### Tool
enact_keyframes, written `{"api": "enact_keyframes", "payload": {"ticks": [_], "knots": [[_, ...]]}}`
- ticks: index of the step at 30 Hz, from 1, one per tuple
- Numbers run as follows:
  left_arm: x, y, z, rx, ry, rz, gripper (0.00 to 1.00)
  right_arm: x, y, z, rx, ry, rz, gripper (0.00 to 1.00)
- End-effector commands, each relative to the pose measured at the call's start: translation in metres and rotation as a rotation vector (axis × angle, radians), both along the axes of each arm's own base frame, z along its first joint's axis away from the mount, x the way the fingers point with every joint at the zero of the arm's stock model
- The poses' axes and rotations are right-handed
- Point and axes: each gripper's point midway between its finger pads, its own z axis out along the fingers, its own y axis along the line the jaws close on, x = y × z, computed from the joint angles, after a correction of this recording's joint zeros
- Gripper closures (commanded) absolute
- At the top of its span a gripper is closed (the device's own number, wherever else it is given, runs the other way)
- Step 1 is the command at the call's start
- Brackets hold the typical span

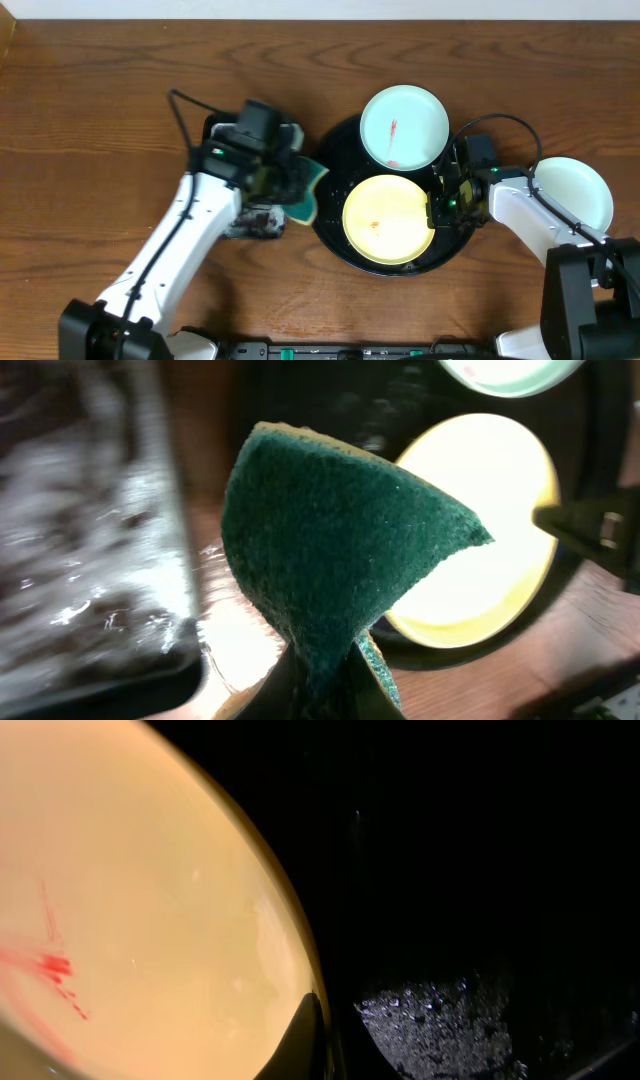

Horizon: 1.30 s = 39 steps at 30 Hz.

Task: Clean dirty plates on tray and stack at the side
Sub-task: 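Scrub the yellow plate with the sponge while the right gripper holds it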

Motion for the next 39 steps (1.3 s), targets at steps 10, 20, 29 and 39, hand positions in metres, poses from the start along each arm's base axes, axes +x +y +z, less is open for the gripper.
{"api": "enact_keyframes", "payload": {"ticks": [10,20,29,39], "knots": [[-0.009,-0.106,-0.056,-0.078,0.102,-0.010,0.93,-0.005,-0.016,-0.018,-0.076,0.019,-0.087,0.99],[-0.040,-0.173,-0.123,-0.126,0.242,-0.033,0.93,-0.007,-0.016,-0.019,-0.076,0.024,-0.091,0.99],[-0.014,-0.075,-0.157,0.381,0.060,0.134,0.92,-0.008,-0.016,-0.019,-0.077,0.028,-0.091,0.99],[0.008,-0.028,-0.138,0.665,-0.114,0.075,0.92,-0.009,-0.017,-0.019,-0.079,0.035,-0.090,0.99]]}}
